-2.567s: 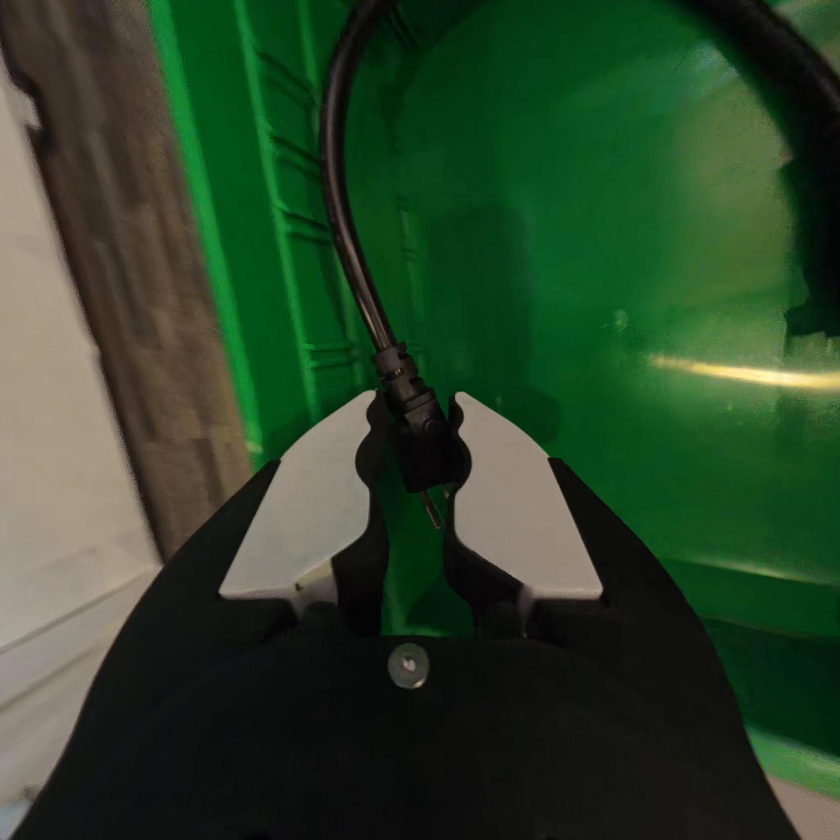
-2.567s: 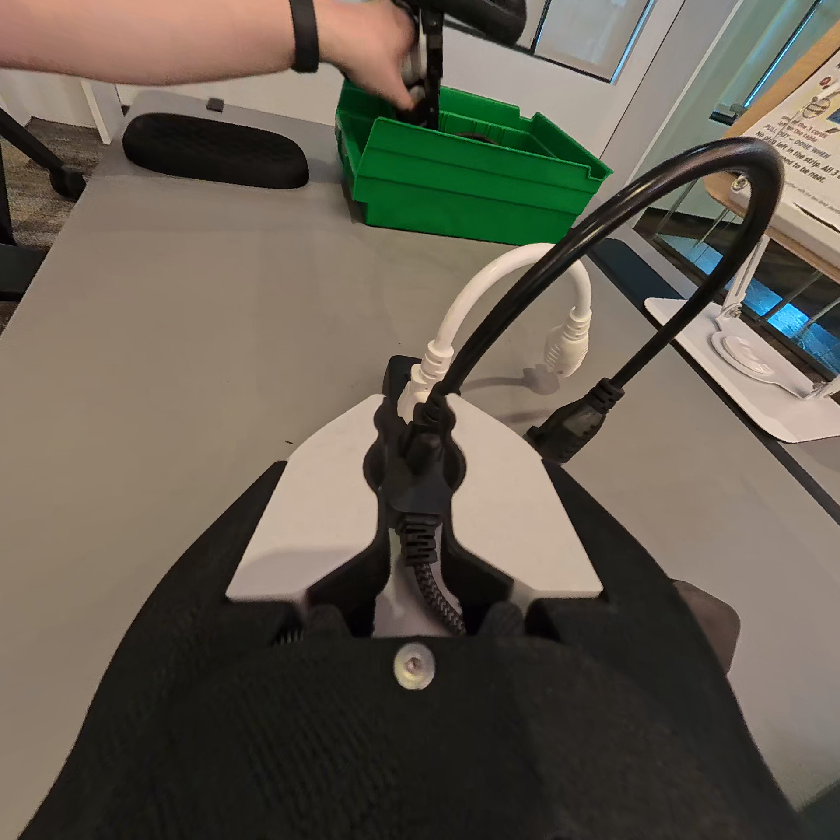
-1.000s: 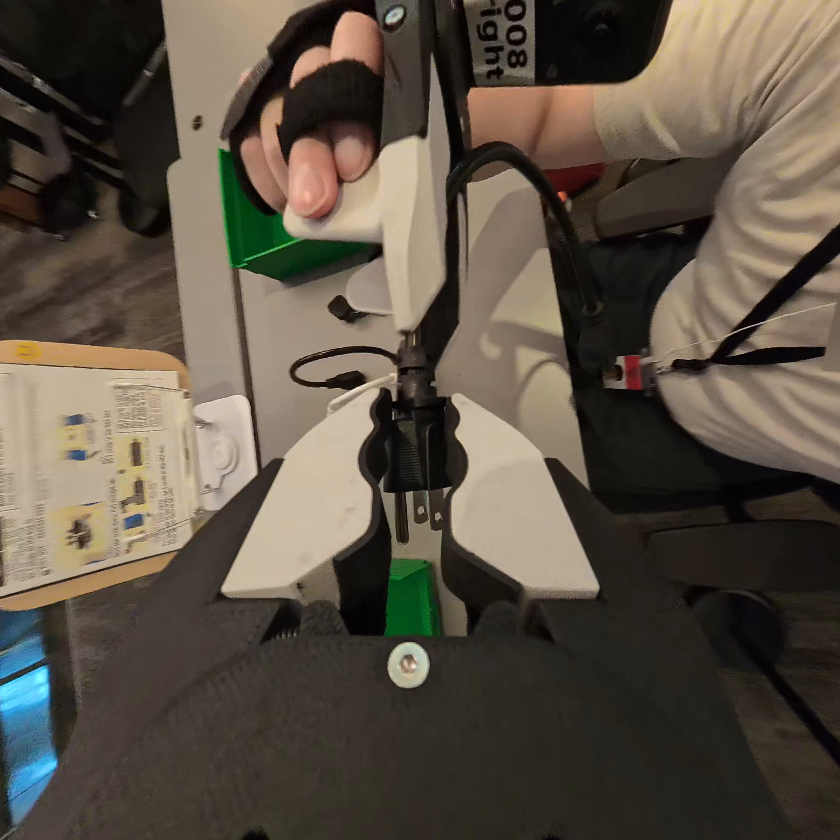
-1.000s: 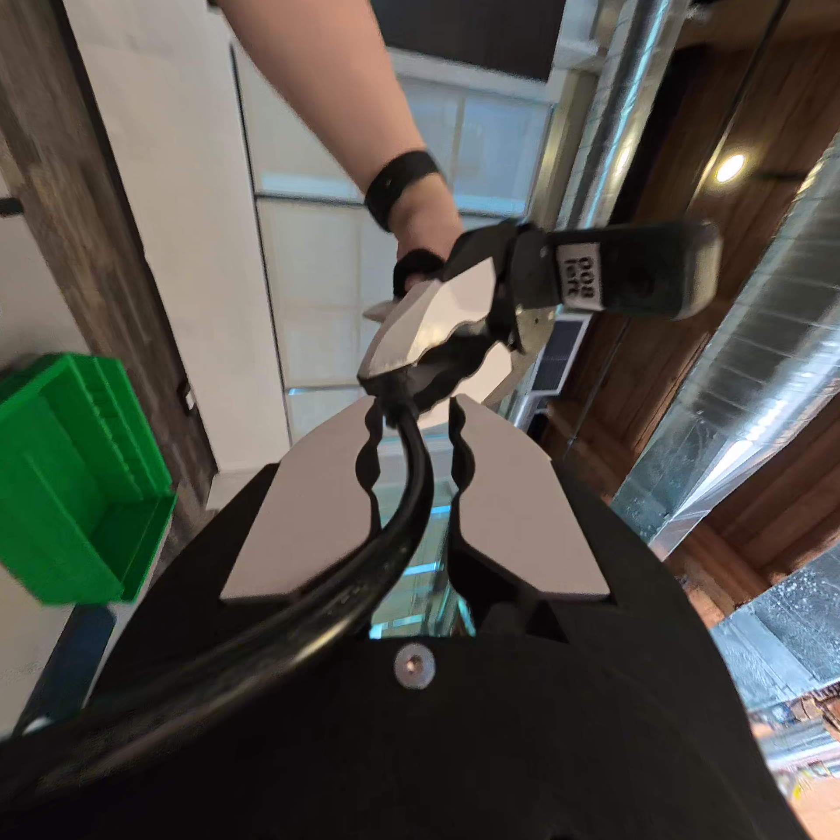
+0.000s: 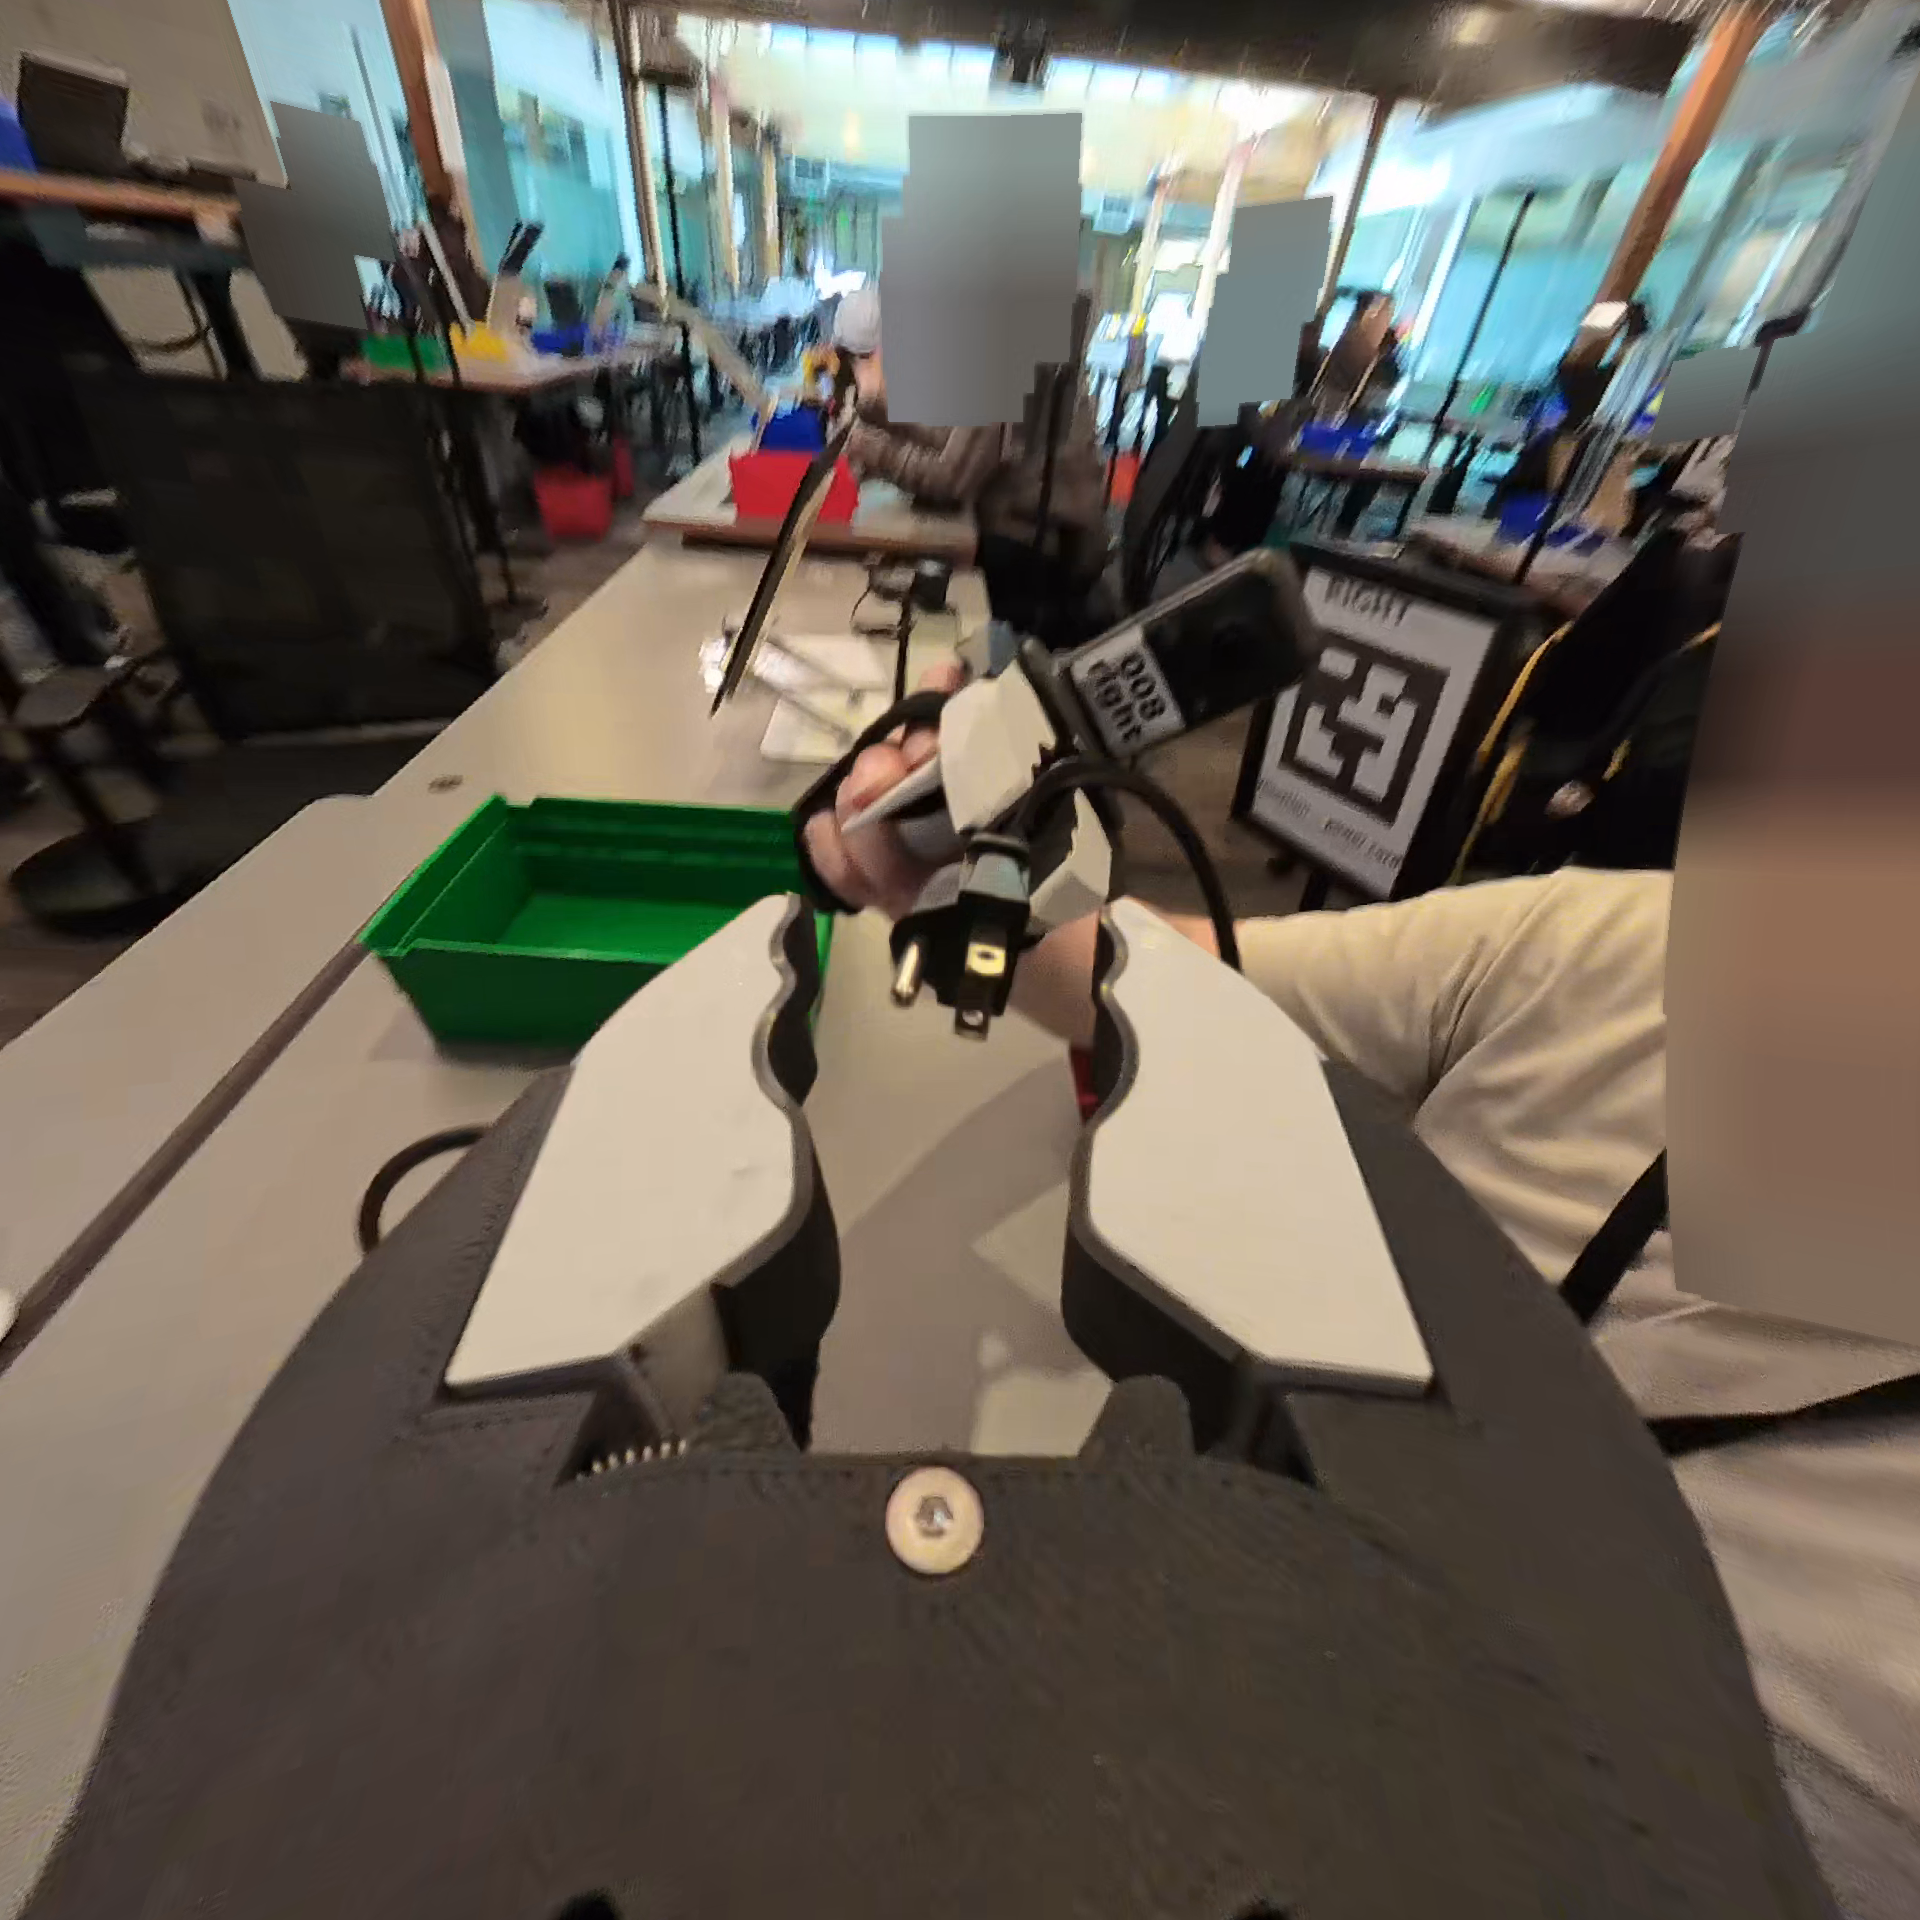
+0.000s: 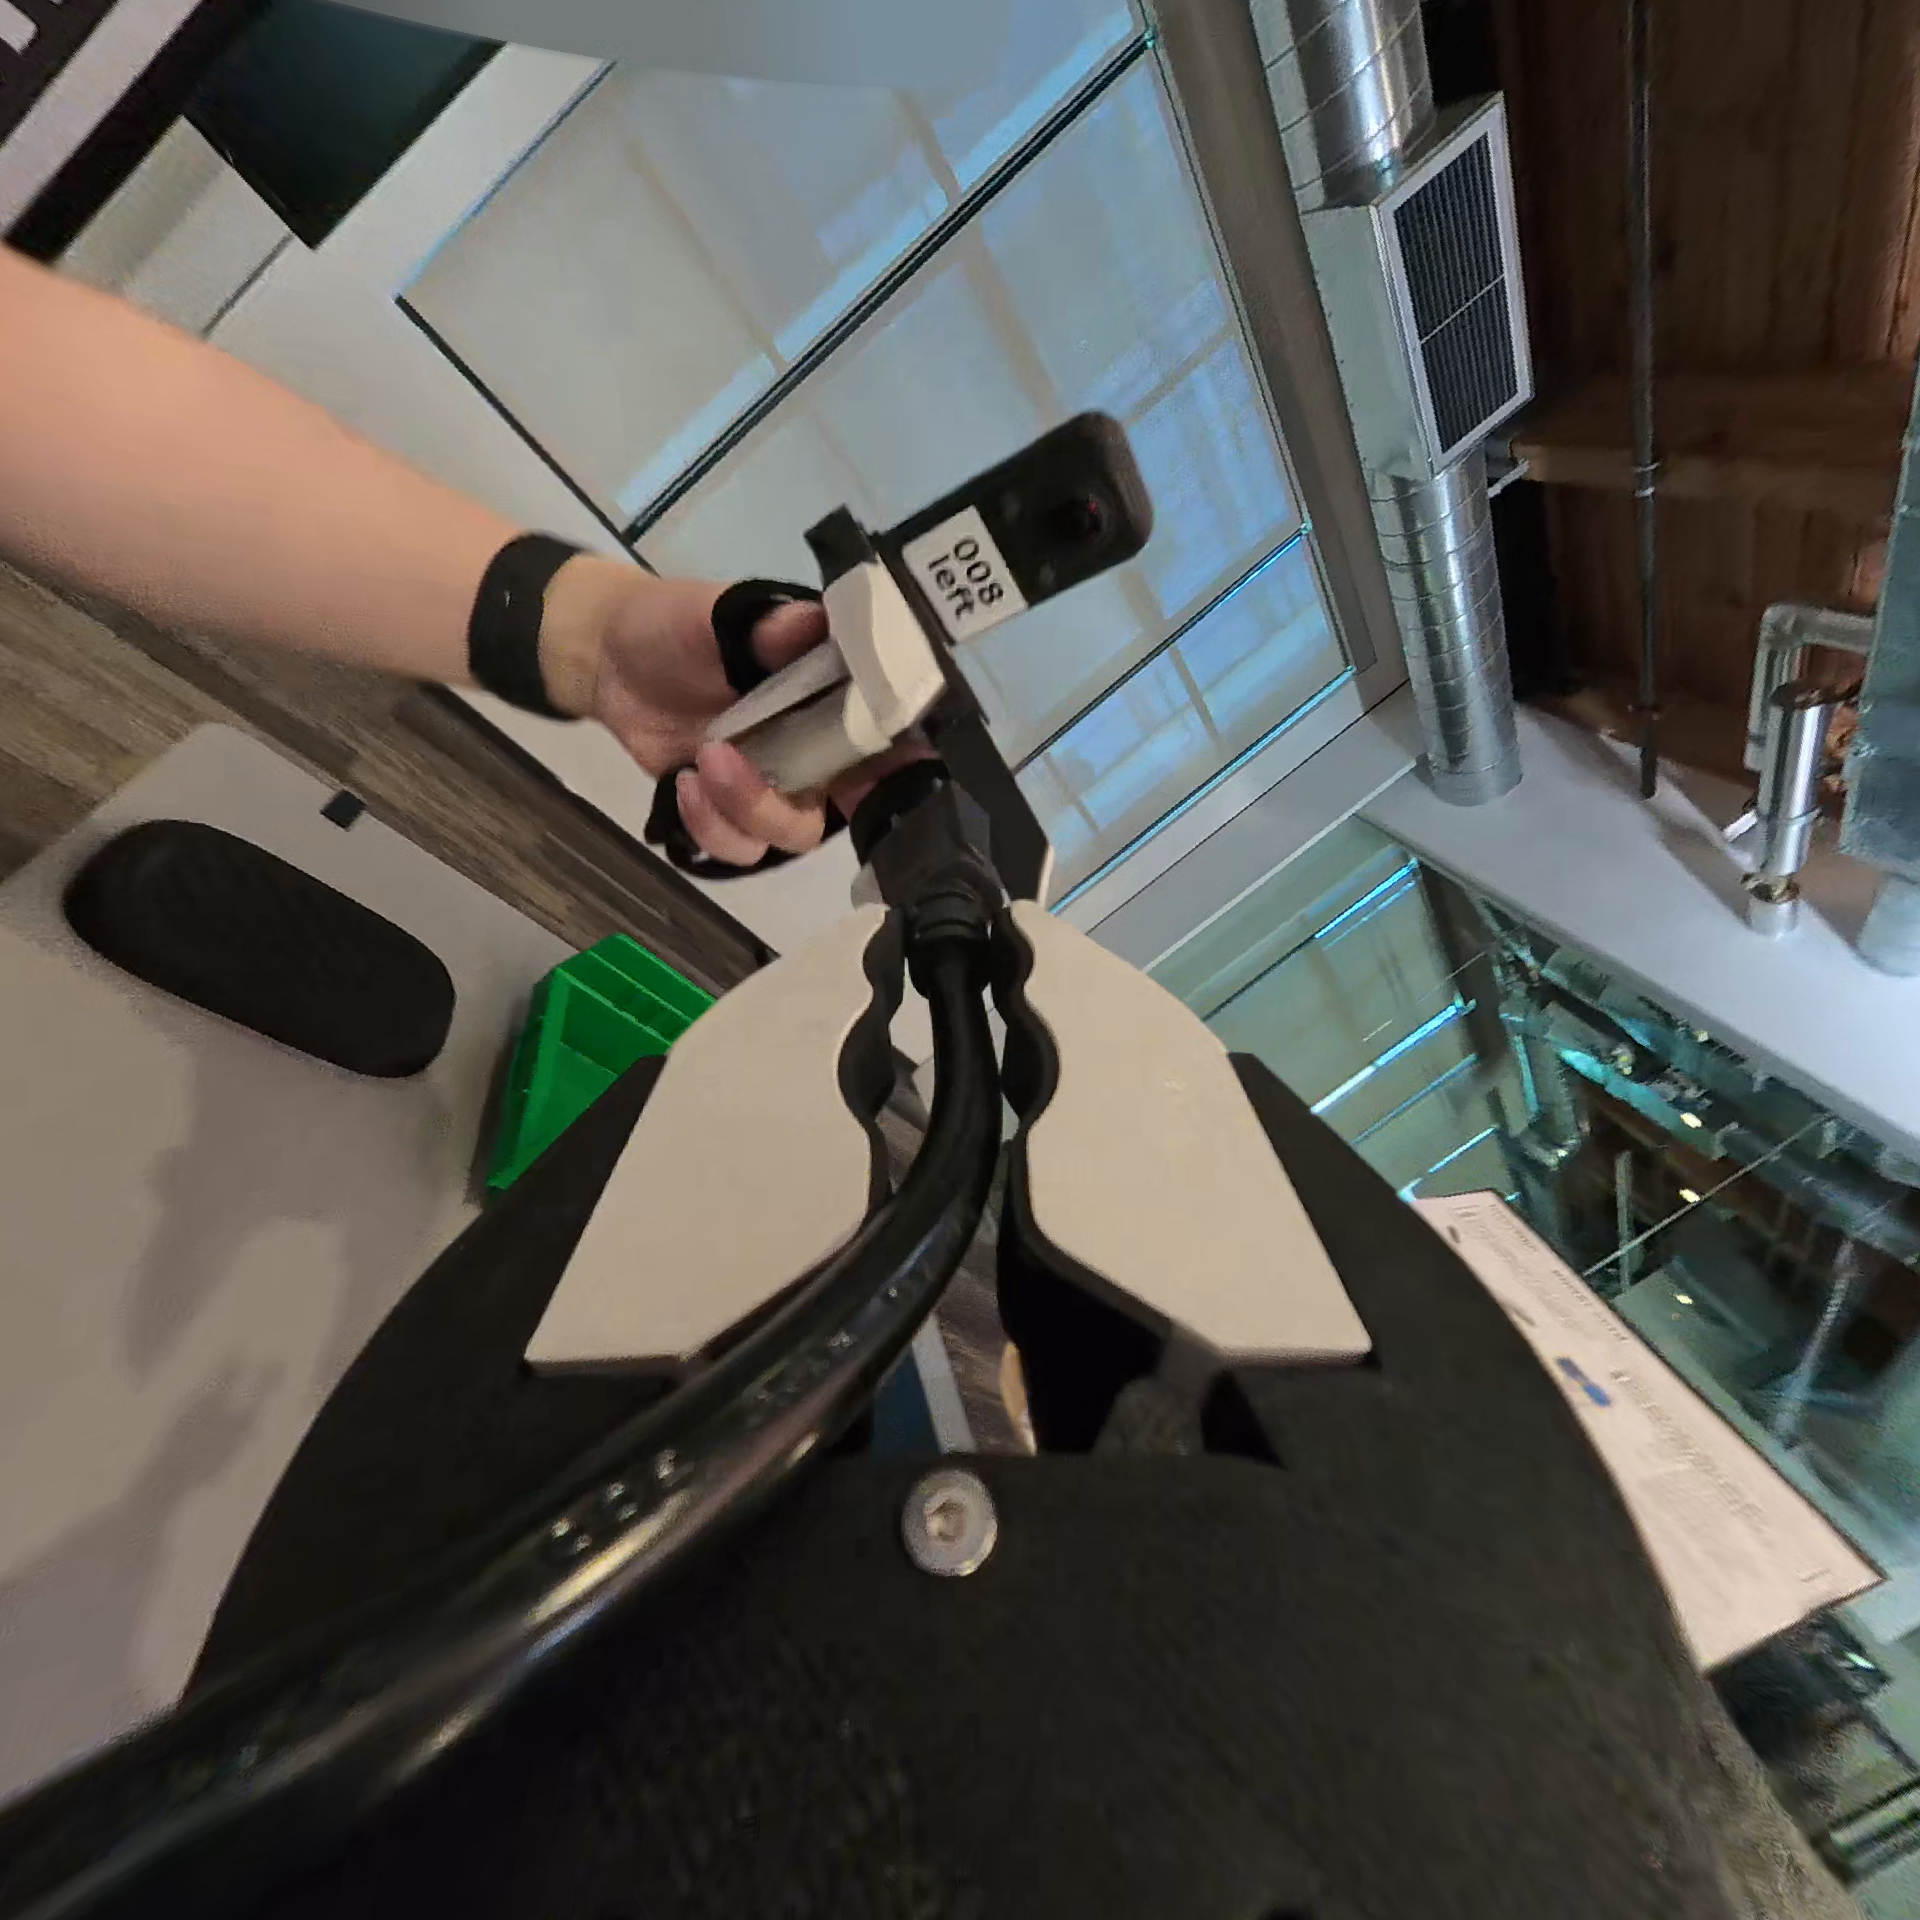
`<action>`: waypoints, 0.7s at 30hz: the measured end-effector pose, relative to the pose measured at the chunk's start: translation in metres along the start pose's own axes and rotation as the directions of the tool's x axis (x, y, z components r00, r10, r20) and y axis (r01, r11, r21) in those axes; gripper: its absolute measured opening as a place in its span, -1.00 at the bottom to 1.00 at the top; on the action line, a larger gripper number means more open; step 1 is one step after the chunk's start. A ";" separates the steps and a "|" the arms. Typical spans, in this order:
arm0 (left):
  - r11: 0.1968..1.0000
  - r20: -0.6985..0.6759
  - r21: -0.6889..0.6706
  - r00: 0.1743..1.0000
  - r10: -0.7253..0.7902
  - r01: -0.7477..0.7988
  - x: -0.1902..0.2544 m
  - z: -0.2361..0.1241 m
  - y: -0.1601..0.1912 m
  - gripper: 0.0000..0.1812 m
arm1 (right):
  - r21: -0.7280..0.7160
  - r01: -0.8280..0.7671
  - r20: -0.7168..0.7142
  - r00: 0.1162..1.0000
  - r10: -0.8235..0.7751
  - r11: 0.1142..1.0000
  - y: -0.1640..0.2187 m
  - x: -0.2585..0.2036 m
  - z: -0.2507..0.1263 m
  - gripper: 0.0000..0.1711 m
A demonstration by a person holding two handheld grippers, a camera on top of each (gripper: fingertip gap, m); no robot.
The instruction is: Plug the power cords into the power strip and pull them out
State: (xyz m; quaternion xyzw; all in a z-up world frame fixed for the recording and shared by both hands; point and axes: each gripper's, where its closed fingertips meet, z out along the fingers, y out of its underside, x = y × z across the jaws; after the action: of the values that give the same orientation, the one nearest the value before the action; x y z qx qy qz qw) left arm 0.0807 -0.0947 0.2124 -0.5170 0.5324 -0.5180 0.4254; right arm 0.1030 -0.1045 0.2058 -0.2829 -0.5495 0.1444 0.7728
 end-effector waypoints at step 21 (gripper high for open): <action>0.863 -0.009 -0.077 0.865 -0.501 0.499 -0.044 0.023 0.051 -0.72 | -0.028 0.166 -0.034 0.985 -0.167 0.986 0.058 -0.014 -0.006 -0.77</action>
State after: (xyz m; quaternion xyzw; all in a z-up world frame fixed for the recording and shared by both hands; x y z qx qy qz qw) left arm 0.1024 -0.0574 0.1558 -0.6447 0.4047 -0.5983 0.2503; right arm 0.1083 -0.0674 0.1592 -0.2483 -0.5590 0.0673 0.7883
